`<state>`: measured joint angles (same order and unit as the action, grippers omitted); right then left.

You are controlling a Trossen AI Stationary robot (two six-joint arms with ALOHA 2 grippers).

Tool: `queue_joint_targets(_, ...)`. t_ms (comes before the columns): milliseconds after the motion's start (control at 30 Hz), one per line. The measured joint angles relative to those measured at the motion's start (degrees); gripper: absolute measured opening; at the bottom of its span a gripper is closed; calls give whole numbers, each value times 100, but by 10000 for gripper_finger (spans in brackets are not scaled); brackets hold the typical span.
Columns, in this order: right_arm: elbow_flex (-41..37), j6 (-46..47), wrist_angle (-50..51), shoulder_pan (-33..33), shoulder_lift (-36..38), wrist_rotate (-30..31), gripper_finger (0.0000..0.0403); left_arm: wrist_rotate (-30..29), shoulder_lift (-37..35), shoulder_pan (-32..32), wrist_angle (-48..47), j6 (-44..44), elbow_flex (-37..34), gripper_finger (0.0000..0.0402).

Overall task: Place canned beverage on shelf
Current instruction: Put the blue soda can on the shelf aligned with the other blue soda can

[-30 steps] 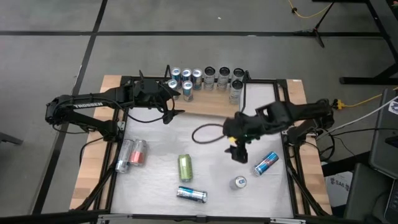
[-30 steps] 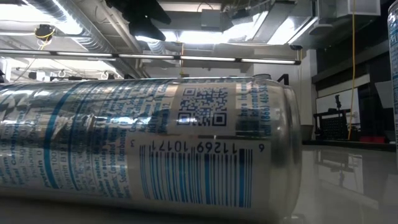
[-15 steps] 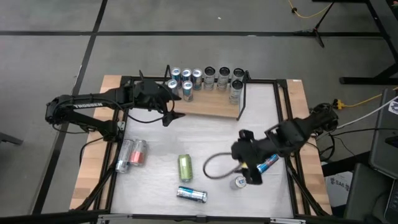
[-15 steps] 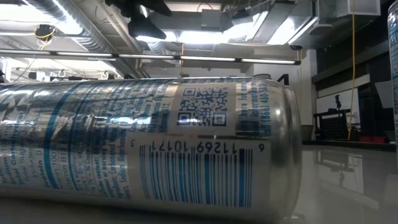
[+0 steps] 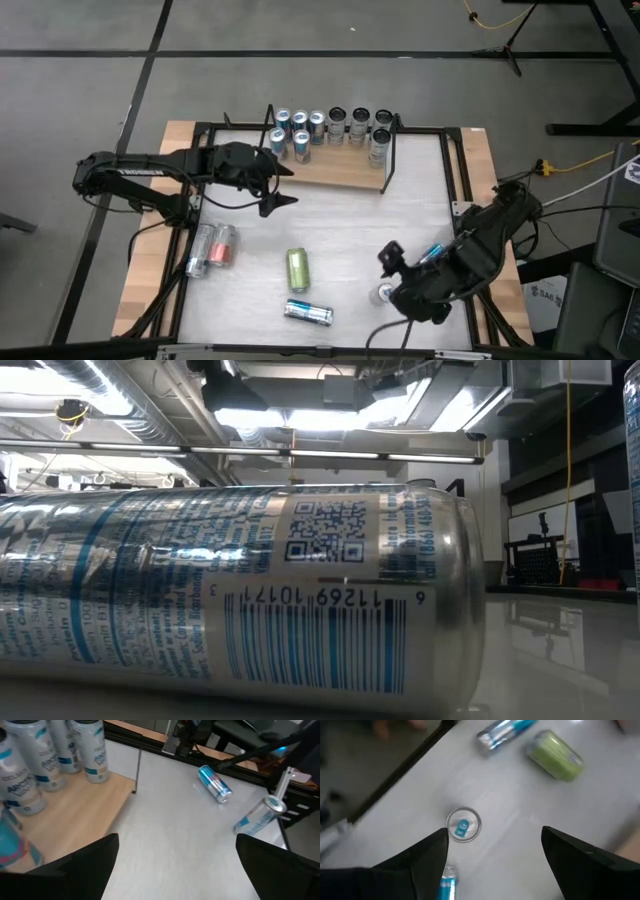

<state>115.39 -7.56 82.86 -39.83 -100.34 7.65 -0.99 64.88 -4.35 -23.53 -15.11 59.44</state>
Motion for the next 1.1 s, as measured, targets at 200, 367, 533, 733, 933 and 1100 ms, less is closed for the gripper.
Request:
queue_joint_targets(200,2,-1731,5,96,-254,-181,308,-236,0,247,2,-140,0,396)
queue_joint_targets(367,2,-2633,32,136,-531,-280,308,-611,0,386,4,-138,0,396)
queue_joint_targets(533,2,-2871,363,134,-884,-329,308,-706,0,452,4,-136,0,396)
queue_joint_targets(733,2,-2874,424,127,-1228,-323,308,-706,0,564,4,-138,0,396)
queue_joint_targets(933,2,-2874,440,124,-1394,-314,308,-708,0,692,4,-134,0,396)
queue_joint_targets(1100,2,-2827,536,118,-1394,-277,308,-708,0,767,4,-137,0,396)
